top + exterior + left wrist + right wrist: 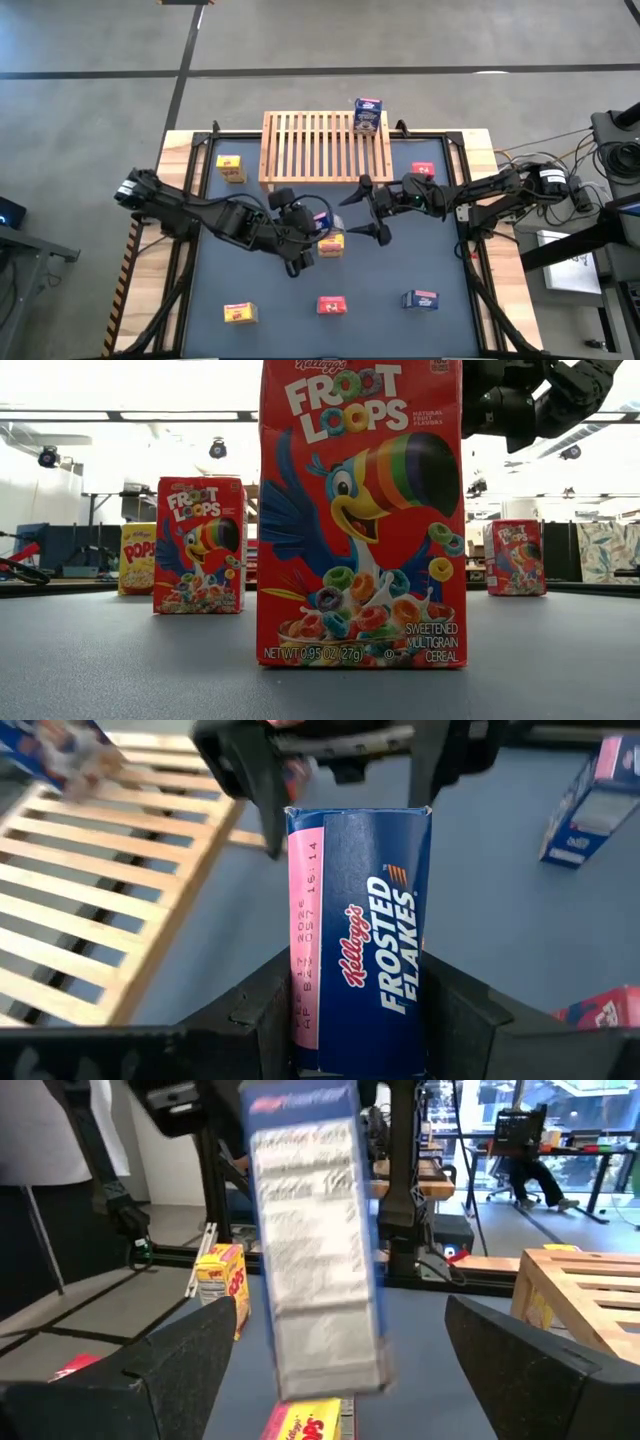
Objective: Stack cereal on shelf
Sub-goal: Put the left blue cereal box on the shelf aligned with the other blue cereal box
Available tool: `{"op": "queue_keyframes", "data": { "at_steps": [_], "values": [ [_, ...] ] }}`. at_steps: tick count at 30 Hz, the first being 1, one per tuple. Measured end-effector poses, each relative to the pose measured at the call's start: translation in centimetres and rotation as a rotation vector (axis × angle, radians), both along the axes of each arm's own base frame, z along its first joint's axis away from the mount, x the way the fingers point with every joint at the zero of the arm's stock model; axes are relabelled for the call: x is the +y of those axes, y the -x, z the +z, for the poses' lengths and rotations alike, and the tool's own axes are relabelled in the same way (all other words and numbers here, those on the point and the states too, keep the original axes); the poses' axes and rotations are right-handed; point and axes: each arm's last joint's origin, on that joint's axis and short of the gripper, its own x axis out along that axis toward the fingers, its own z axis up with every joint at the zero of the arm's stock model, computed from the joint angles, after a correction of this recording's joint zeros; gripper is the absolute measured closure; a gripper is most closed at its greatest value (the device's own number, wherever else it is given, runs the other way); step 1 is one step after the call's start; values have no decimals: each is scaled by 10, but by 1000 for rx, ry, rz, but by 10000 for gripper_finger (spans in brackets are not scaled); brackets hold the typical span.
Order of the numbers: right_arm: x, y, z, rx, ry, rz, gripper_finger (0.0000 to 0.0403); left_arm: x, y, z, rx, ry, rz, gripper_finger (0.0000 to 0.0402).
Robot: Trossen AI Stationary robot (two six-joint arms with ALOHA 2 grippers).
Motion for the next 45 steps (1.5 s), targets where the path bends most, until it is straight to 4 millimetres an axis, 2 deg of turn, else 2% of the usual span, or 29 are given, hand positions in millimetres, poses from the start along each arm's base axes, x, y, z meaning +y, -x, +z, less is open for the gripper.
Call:
{"op": "queue_keyframes", "data": {
  "at_steps": [6,13,24,30,39,45],
  "values": [
    [0,0,0,0,0,-8,54,9,-5,-6,-4,10,7,246],
    [0,-2,-4,14,-1,-8,55,10,-13,0,-58,-6,-62,246],
    [-1,-8,-6,35,-21,-8,63,13,-14,-1,-59,-10,-70,246],
    [-1,-10,-8,49,-21,-5,97,13,-14,-1,-57,-8,-71,246],
    [0,-10,-9,62,-22,5,177,13,-14,-2,-67,10,-49,244],
    [0,-10,-9,67,-22,4,210,14,-14,-2,-61,2,-39,203]
  ]
}}
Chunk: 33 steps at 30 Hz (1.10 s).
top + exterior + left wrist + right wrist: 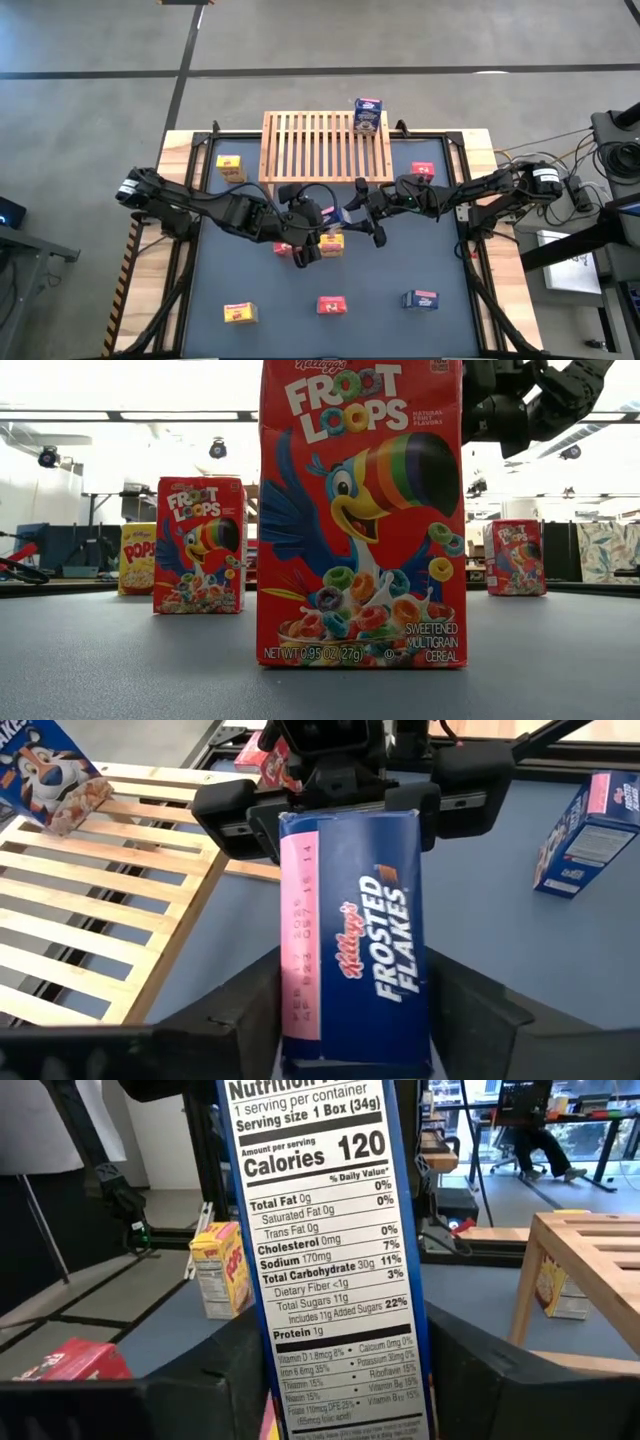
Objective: Stack cereal on shelf
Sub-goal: Put the left blue cereal box on the shelf aligned with the other blue cereal box
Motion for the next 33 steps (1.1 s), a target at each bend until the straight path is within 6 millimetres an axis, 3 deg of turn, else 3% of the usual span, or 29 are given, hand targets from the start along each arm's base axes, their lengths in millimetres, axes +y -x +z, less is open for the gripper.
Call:
{"op": "queue_keyframes", "data": {
  "at_steps": [7,12,19,25,33],
  "values": [
    [0,0,0,-2,3,0,217,2,8,0,46,-9,6,143],
    [0,0,1,-14,22,-9,218,4,25,15,11,-30,65,131],
    [-1,4,2,-80,40,-4,224,-26,43,26,-93,-198,123,142],
    [-17,20,9,-146,36,-74,225,-47,67,4,-125,-266,159,154],
    [-57,59,29,-294,39,-263,225,-46,87,-47,-295,-201,143,155]
  ]
}}
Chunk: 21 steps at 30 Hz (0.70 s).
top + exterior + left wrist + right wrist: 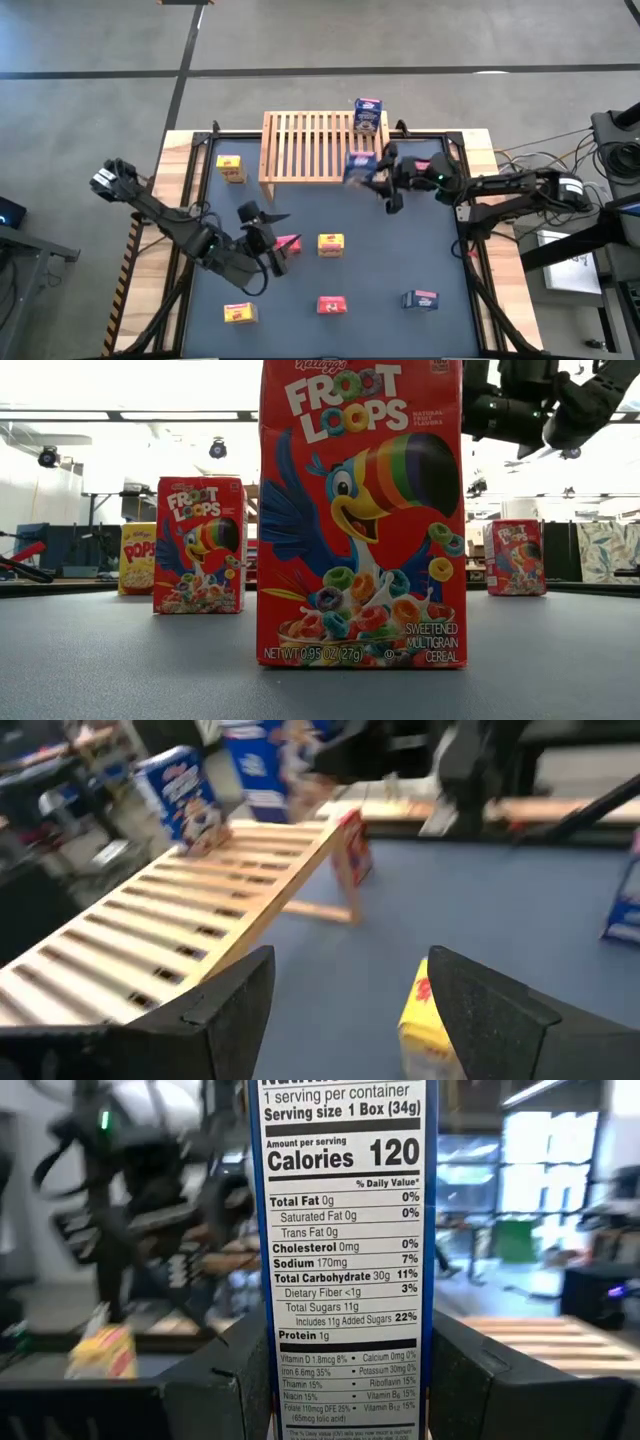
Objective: Stack cereal on shelf
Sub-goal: Put the left blue cereal box on the shelf aligned with the other blue cereal box
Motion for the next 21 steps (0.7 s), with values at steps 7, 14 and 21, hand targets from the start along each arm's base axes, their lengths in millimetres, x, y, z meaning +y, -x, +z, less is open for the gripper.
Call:
{"op": "queue_keyframes", "data": {
  "at_steps": [7,14,21],
  "values": [
    [-25,21,3,-1,50,-147,225,22,22,-25,-310,-2,-241,155],
    [-54,30,-7,52,28,-146,225,56,47,-52,-517,13,-319,168],
    [-78,43,-14,68,18,-111,225,73,49,-59,-596,8,-339,170]
  ]
}}
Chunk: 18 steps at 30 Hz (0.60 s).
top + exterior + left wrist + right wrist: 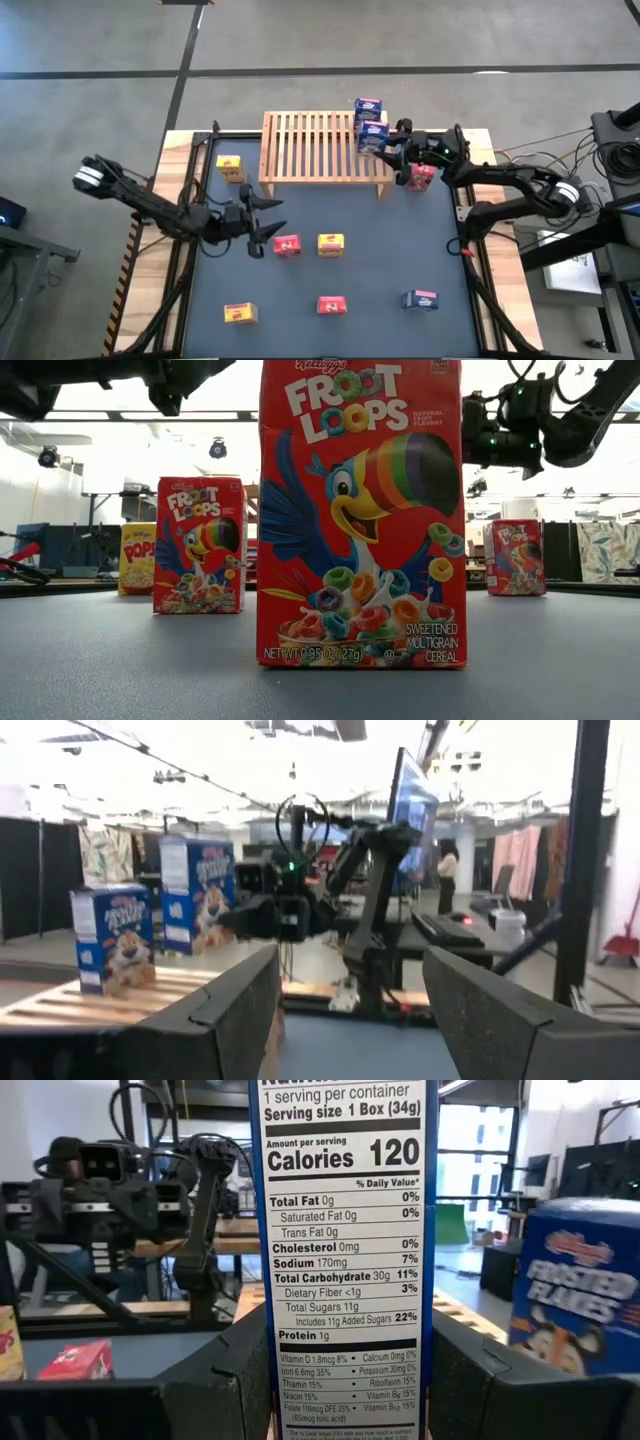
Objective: Stack cereal on shelf
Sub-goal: Put the left blue cereal box on the shelf aligned with the other blue cereal box
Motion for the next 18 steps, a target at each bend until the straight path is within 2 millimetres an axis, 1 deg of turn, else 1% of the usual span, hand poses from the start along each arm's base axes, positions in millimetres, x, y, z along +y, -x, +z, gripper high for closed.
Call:
{"op": "queue_keyframes", "data": {
  "at_steps": [4,8,11,14,18],
  "values": [
    [-10,2,-9,26,-12,21,225,2,-7,0,1,-42,-31,170],
    [-19,-1,-24,75,-45,1,225,1,-14,0,15,-68,-43,170],
    [-24,-4,-32,88,-58,-3,225,0,-18,-2,31,-79,-42,170],
    [-28,-6,-38,92,-62,0,225,-1,-21,-4,43,-86,-42,170],
    [-33,-8,-42,92,-73,28,225,-1,-22,-3,39,-87,-41,170]
  ]
}}
